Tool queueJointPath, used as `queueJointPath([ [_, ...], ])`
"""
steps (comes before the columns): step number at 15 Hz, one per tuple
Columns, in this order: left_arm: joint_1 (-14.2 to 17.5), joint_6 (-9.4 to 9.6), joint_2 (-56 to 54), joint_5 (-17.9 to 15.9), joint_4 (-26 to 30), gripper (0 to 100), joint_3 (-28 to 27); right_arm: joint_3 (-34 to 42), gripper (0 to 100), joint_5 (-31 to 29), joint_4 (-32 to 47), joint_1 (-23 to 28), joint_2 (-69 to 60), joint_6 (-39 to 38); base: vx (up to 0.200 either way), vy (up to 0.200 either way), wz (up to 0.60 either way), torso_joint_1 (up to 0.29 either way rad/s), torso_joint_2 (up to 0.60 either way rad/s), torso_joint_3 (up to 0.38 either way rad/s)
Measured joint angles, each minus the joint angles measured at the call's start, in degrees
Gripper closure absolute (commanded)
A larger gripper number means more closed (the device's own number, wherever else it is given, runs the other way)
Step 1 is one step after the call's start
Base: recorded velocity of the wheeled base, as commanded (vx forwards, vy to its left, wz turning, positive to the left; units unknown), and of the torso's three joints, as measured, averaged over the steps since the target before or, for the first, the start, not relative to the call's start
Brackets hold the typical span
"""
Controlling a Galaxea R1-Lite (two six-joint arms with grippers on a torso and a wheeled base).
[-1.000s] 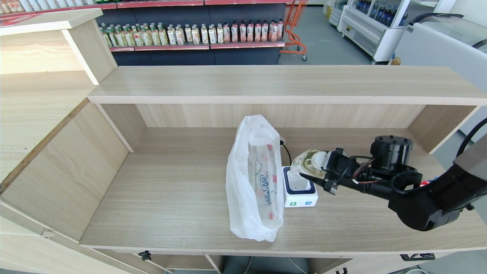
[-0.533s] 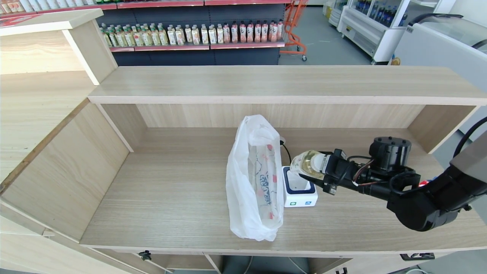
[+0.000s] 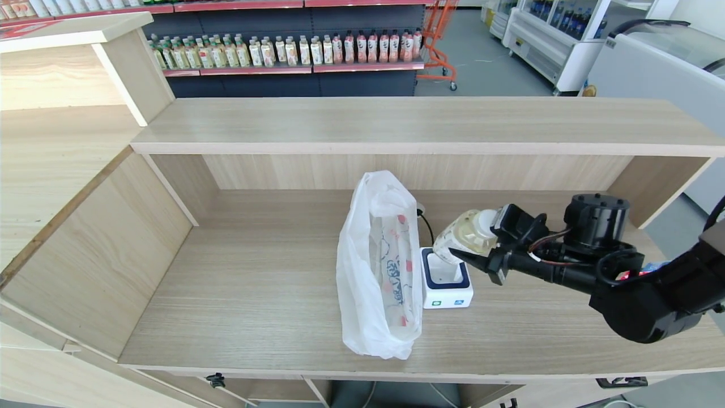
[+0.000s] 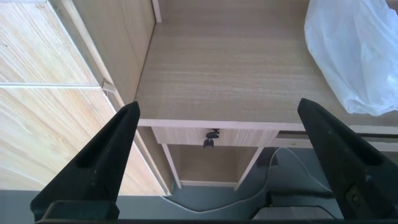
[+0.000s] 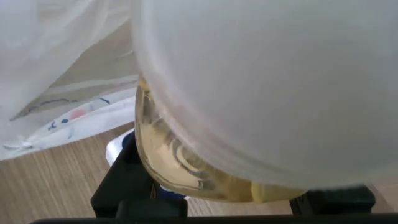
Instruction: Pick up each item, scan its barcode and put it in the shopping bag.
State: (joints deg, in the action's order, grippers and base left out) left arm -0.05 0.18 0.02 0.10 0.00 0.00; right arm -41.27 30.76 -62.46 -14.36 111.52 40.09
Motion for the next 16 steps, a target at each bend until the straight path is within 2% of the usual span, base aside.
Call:
queueJointPath([
  [4,0.00,0.00,0.00,-0.02,0.00,0,0.00,1.74,100,-0.77,-1.50,-1.54,-5.35,-22.39,0.000,0.000,0.00,0.000,0.00,0.000],
  [7,0.00,0.00,0.00,-0.02,0.00,0,0.00,2.13,100,-3.83,-1.33,-2.69,-5.62,-30.38,0.000,0.000,0.00,0.000,0.00,0.000],
  [9,0.00,0.00,0.00,-0.02,0.00,0,0.00,1.55,100,-6.02,-1.72,-4.88,-3.75,-38.55,0.000,0.000,0.00,0.000,0.00,0.000],
  [12,0.00,-0.02,0.00,-0.02,0.00,0,0.00,-1.12,100,-11.33,-1.90,-8.75,0.20,-42.72,0.000,0.000,0.00,0.000,0.00,0.000],
  [16,0.00,0.02,0.00,-0.02,0.00,0,0.00,-5.34,100,-11.74,-1.55,-10.96,5.95,-44.28,0.000,0.000,0.00,0.000,0.00,0.000],
])
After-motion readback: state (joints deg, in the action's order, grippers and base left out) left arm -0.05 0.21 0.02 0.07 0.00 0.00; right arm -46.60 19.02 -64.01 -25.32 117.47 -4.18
